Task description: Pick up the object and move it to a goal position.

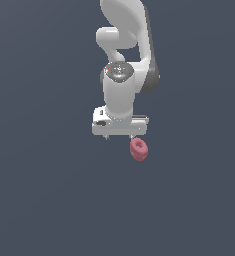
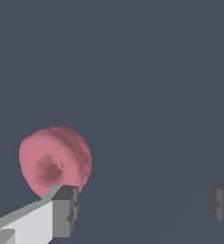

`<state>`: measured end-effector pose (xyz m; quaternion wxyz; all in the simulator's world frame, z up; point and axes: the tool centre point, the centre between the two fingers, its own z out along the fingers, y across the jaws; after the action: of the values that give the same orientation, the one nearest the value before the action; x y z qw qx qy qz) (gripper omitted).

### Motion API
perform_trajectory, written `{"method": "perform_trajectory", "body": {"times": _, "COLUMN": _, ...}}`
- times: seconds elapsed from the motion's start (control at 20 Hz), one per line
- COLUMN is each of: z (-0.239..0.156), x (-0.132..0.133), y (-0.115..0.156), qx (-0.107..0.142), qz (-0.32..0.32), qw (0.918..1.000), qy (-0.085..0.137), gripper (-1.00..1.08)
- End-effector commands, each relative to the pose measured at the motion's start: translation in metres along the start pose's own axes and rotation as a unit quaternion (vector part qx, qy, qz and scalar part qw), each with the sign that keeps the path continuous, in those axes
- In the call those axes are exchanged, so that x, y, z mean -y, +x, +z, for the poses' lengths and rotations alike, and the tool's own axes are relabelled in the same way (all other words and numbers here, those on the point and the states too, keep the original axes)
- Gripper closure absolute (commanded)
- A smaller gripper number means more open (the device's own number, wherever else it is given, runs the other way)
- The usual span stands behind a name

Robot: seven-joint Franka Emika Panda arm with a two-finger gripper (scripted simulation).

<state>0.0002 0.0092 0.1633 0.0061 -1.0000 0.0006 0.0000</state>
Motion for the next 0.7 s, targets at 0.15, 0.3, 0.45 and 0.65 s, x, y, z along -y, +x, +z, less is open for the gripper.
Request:
{"method": "perform_trajectory", "body": {"times": 0.15, "z": 0.002, "x": -0.002, "y": 0.001, "qx": -0.001, "qz": 0.003, "qw": 1.0, "qy": -0.002, "gripper": -0.92}}
{"method": "perform_trajectory", "body": {"times": 0.3, "z": 0.007, "x": -0.008, "y": 0.003, "qx": -0.003, "qz": 0.013, "qw": 0.9999, "qy": -0.005, "gripper": -0.92}}
{"method": "perform_trajectory", "body": {"times": 0.45, "z": 0.008, "x": -0.013, "y": 0.005, "qx": -0.004, "qz": 0.023, "qw": 0.9997, "qy": -0.007, "gripper": -0.92}}
{"method": "perform_trajectory", "body": {"times": 0.65, "z": 0.008, "x": -0.012, "y": 0.004, "qx": -0.004, "qz": 0.022, "qw": 0.9997, "qy": -0.007, "gripper": -0.92}}
